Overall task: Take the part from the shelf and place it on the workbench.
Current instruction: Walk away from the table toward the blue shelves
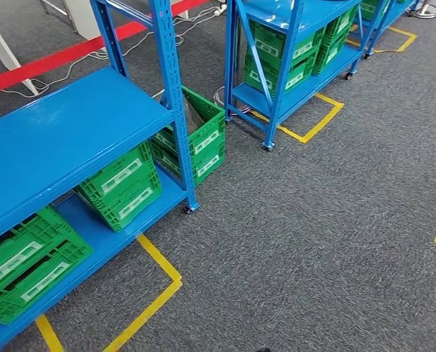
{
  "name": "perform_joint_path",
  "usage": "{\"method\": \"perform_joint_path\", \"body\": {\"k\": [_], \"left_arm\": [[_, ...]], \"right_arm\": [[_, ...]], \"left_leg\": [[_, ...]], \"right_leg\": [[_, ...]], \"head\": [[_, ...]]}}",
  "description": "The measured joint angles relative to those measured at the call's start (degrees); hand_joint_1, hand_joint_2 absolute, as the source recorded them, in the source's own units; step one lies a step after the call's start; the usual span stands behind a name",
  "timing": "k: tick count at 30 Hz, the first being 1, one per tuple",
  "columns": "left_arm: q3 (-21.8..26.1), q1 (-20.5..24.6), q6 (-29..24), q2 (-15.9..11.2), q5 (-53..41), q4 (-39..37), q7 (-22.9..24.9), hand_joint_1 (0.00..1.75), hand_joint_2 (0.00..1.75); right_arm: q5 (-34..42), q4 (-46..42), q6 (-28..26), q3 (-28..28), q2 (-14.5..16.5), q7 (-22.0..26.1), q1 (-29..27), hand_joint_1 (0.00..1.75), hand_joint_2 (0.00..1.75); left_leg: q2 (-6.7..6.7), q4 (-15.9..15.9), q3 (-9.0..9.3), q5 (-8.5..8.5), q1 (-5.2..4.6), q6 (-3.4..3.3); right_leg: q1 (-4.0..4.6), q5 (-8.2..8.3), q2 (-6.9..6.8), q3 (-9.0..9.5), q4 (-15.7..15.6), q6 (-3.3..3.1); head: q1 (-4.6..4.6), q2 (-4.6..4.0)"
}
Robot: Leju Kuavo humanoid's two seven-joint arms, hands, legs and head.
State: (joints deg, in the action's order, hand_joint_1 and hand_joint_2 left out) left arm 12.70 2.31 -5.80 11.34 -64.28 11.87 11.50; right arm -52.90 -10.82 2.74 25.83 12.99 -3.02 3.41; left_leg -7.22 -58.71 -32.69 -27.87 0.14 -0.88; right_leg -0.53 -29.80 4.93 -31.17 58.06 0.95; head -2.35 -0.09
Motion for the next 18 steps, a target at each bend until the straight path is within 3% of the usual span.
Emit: {"method": "perform_joint_path", "body": {"k": [1, 3, 4, 6, 8, 9, 10, 12, 14, 16, 17, 18], "left_arm": [[0.00, -0.05, -0.01, -0.03, 0.00, 0.00, 0.00, 0.00, 0.00], [0.01, -0.10, -0.01, -0.10, 0.00, 0.00, 0.01, 0.00, 0.00], [0.01, -0.07, -0.01, -0.17, 0.00, 0.00, 0.01, 0.00, 0.00], [0.04, 0.00, -0.06, -0.29, 0.01, 0.00, 0.00, 0.00, 0.00], [0.10, 0.06, -0.13, -0.44, 0.02, 0.00, -0.04, 0.00, 0.00], [0.12, 0.06, -0.16, -0.50, 0.02, 0.00, -0.06, 0.00, 0.00], [0.13, 0.06, -0.16, -0.53, 0.02, 0.00, -0.05, 0.00, 0.00], [0.13, 0.03, -0.15, -0.54, 0.01, 0.00, -0.03, 0.00, 0.00], [0.13, 0.02, -0.14, -0.53, 0.00, 0.00, -0.02, 0.00, 0.00], [0.13, -0.20, -0.14, -0.49, 0.00, 0.00, -0.02, 0.00, 0.00], [0.13, -0.32, -0.14, -0.45, 0.00, 0.00, -0.02, 0.00, 0.00], [0.13, -0.37, -0.14, -0.41, -0.01, 0.00, -0.02, 0.00, 0.00]], "right_arm": [[-0.01, 0.01, 0.04, 0.01, 0.04, 0.00, 0.00, 0.00, 0.00], [-0.06, 0.00, 0.06, 0.03, 0.15, -0.01, 0.00, 0.00, 0.00], [-0.08, 0.00, 0.05, 0.05, 0.21, 0.00, -0.08, 0.00, 0.00], [-0.10, 0.00, -0.01, 0.11, 0.22, -0.01, -0.32, 0.00, 0.00], [-0.10, 0.00, -0.10, 0.18, 0.20, -0.05, -0.49, 0.00, 0.00], [-0.10, 0.00, -0.15, 0.21, 0.20, -0.08, -0.49, 0.00, 0.00], [-0.10, 0.00, -0.19, 0.23, 0.19, -0.10, -0.49, 0.00, 0.00], [-0.10, 0.00, -0.21, 0.27, 0.19, -0.09, -0.45, 0.00, 0.00], [-0.10, 0.00, -0.22, 0.28, 0.19, -0.04, -0.42, 0.00, 0.00], [-0.10, -0.02, -0.25, 0.31, 0.19, -0.05, -0.33, 0.00, 0.00], [-0.11, -0.04, -0.27, 0.33, 0.17, -0.06, -0.28, 0.00, 0.00], [-0.11, -0.06, -0.27, 0.35, 0.16, -0.04, -0.21, 0.00, 0.00]], "left_leg": [[-0.63, 0.10, -0.17, 0.14, 0.06, 0.38], [0.81, -1.03, -0.75, -0.76, -0.11, 1.05], [2.44, -3.09, -1.63, -2.13, -0.25, 1.35], [5.57, -10.21, -4.69, -5.94, -0.24, 1.80], [6.34, -15.55, -6.73, -7.66, -0.16, 2.06], [6.54, -15.32, -6.32, -6.89, -0.15, 2.09], [6.97, -12.78, -4.82, -5.14, -0.16, 2.03], [9.31, -4.89, -0.69, -1.55, -0.43, 1.68], [11.30, -0.11, 1.50, -0.53, -0.84, 1.01], [10.74, 0.60, 1.41, -0.76, -0.96, 0.32], [10.06, 0.74, 1.32, -0.61, -0.81, 0.02], [9.40, 0.88, 1.30, -0.46, -0.61, -0.27]], "right_leg": [[-0.07, -0.03, -0.64, 0.25, -0.30, -0.16], [-0.29, 0.21, -2.19, 0.53, -0.78, -0.67], [-0.40, 0.27, -3.13, 0.69, -1.02, -0.94], [-0.29, 0.12, -5.02, 0.89, -1.10, -1.27], [-0.15, -0.11, -6.95, 1.07, -1.08, -1.41], [-0.10, -0.23, -7.79, 1.22, -1.07, -1.42], [-0.06, -0.35, -8.52, 1.44, -1.07, -1.39], [0.16, -0.68, -9.74, 1.96, -1.02, -1.14], [0.53, -1.02, -10.88, 2.18, -0.88, -0.68], [0.74, -1.21, -12.18, 2.29, -0.91, -0.21], [0.72, -1.47, -11.99, 2.29, -0.81, 0.10], [0.64, -2.13, -10.84, 2.01, -0.11, 0.42]], "head": [[-0.03, 0.00], [0.16, 0.00], [0.30, 0.00], [0.54, 0.00], [0.52, 0.00], [0.53, 0.00], [0.53, 0.00], [0.55, 0.00], [0.53, 0.00], [0.45, 0.00], [0.37, 0.00], [0.28, 0.00]]}}
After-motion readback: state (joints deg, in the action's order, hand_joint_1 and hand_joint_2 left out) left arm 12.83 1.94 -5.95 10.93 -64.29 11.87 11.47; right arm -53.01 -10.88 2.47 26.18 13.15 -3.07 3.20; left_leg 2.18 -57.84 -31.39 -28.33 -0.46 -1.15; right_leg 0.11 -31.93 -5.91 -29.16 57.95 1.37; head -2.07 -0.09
